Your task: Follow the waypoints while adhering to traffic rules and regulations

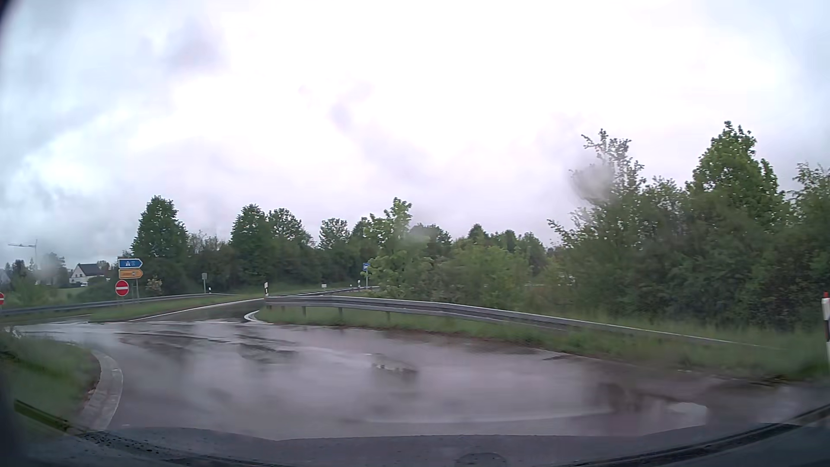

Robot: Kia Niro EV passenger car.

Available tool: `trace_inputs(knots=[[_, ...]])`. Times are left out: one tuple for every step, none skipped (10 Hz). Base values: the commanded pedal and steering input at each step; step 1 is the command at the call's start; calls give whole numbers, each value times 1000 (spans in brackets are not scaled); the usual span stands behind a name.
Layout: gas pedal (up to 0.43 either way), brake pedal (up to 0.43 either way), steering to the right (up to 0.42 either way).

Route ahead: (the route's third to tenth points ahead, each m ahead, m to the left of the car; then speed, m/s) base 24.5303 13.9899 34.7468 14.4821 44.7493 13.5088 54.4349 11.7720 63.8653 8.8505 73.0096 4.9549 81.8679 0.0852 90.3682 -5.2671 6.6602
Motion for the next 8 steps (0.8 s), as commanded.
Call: trace_inputs(knots=[[110, 0, -273], [118, 0, -272], [118, 0, -272], [118, 0, -270], [118, 0, -267], [118, 0, -262], [130, 0, -254], [138, 0, -244]])
